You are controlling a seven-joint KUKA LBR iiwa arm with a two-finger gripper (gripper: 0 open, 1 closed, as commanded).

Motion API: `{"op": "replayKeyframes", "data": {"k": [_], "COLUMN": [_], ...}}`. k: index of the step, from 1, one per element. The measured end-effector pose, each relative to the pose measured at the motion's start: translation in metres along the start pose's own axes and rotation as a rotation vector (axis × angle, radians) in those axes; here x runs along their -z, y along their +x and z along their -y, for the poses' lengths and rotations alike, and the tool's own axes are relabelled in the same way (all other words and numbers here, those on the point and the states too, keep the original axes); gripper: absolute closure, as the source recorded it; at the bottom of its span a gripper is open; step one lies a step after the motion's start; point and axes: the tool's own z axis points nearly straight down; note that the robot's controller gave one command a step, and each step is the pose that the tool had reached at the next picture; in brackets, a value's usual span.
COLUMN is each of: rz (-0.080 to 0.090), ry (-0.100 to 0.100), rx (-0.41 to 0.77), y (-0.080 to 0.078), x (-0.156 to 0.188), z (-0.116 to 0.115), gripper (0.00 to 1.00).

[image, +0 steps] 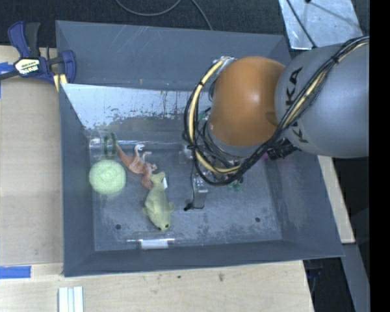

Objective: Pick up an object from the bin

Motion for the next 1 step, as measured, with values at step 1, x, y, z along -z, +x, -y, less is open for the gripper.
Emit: {"op": "replayKeyframes", "data": {"k": [1], "rz": [0.009], "ry": [-0.001], "rx": [-0.003], "y": [-0.0018], "x": [0.0047], "z": [0.0005], "gripper": [0.00]}}
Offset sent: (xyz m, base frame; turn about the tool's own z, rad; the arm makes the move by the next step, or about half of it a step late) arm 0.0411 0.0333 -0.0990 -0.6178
